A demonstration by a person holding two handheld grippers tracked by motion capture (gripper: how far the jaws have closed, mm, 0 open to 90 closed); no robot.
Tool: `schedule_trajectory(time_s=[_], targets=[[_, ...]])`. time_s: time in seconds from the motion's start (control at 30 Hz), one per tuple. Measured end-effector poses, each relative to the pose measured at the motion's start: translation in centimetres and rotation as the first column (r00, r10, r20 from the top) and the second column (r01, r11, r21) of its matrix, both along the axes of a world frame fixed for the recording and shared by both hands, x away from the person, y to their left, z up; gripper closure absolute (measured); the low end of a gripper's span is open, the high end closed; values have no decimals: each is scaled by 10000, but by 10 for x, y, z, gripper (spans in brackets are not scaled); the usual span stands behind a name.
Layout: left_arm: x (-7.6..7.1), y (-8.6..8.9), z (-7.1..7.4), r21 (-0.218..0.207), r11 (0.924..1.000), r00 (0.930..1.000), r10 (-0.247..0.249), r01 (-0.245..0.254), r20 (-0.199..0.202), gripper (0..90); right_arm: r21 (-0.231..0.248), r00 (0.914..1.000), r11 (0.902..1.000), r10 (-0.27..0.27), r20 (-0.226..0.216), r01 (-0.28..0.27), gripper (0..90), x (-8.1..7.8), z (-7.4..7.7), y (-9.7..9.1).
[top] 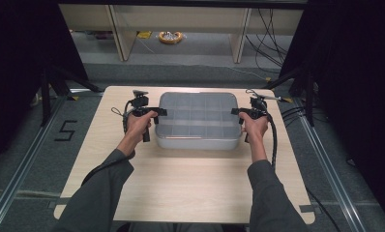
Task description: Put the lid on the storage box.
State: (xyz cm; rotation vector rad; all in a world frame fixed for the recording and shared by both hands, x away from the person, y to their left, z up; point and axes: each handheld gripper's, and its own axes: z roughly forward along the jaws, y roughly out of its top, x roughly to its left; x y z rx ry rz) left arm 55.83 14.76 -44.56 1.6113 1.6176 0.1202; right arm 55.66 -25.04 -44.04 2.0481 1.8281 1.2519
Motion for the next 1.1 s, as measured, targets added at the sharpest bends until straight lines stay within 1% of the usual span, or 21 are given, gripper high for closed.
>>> schedule_trajectory(time_s=[0.07, 0.13, 0.17, 0.2, 0.23, 0.27, 0.33, 0.4, 0.57, 0.6, 0.63, 0.67, 0.7, 0.73, 0.77, 0.8, 0.83, 0.87, 0.93, 1.07, 1.1], targets=[[-1, 1, 1, 13, 10000, 10000, -80, 80, -30, 486, -61, 9996, 10000, -24, 267, 25, 550, -1, -2, 0], [-1, 2, 1, 23, 10000, 9999, -96, 96, -63, 487, 82, 9999, 10000, -54, -133, 55, 558, -4, 1, 0], [-2, 2, 0, 29, 10000, 10000, -66, 66, -38, 485, 4, 9999, 9999, 103, -18, -103, 558, -4, 0, -1], [-2, 3, 0, 7, 10000, 10000, -57, 57, -54, 486, 254, 9995, 9996, -120, -298, 127, 558, -6, 0, 2], [-2, 4, 0, -40, 10000, 10000, -68, 68, -43, 486, -477, 9964, 9972, 608, 588, -580, 557, -5, -5, -4], [-3, 4, -1, -73, 9999, 10000, -72, 72, -64, 484, 91, 9999, 9999, 101, 134, -103, 556, -8, -3, 0], [-3, 4, 0, -117, 9999, 9999, -57, 56, -128, 478, 99, 9999, 9998, 160, -5, -159, 555, -9, -2, 0], [-3, 4, 1, -153, 9999, 9999, 15, -17, -155, 459, -47, 9993, 9997, 242, 295, -241, 547, -8, -4, -1], [-3, 7, 5, -216, 9998, 9999, 49, -51, -133, 432, 86, 9989, 9999, 135, 460, -139, 521, -9, 1, -4], [-3, 8, 5, -234, 9997, 9999, 83, -86, -146, 420, -230, 9971, 9994, 286, 708, -270, 513, -8, 0, -8], [-4, 10, 6, -244, 9997, 9999, 41, -44, -128, 414, 163, 9990, 9998, -85, 444, 78, 505, -10, 4, -5], [-5, 12, 6, -252, 9997, 9999, 39, -42, -117, 415, -44, 9991, 9999, -92, 413, 94, 503, -11, 5, -6], [-6, 14, 7, -272, 9996, 10000, 30, -32, -77, 415, -213, 9979, 9998, 19, 640, -5, 498, -12, 6, -8], [-7, 16, 7, -289, 9996, 10000, -11, 10, -55, 414, -183, 9987, 9998, -3, 517, 13, 492, -14, 7, -8], [-7, 16, 7, -289, 9996, 10000, -11, 10, -55, 413, -475, 9970, 9986, 285, 714, -252, 490, -15, 7, -12], [-10, 21, 8, -403, 9991, 9999, -122, 121, -36, 411, -304, 9983, 9995, 76, 574, -58, 489, -18, 10, -11], [-12, 23, 9, -452, 9989, 9999, -134, 134, 12, 411, -568, 9944, 9978, 393, 977, -338, 489, -18, 9, -16], [-14, 26, 10, -469, 9987, 9998, -183, 186, 62, 410, -301, 9967, 9994, 178, 790, -155, 484, -21, 12, -14], [-19, 32, 13, -636, 9978, 9996, -194, 206, 192, 406, -316, 9949, 9991, 322, 959, -293, 476, -25, 13, -18], [-30, 45, 16, -683, 9973, 9991, -234, 258, 363, 402, -9, 9960, 9991, 434, 775, -435, 473, -37, 18, -22], [-32, 47, 17, -702, 9971, 9990, -268, 293, 367, 401, -198, 9933, 9984, 552, 1020, -534, 470, -38, 17, -24]])
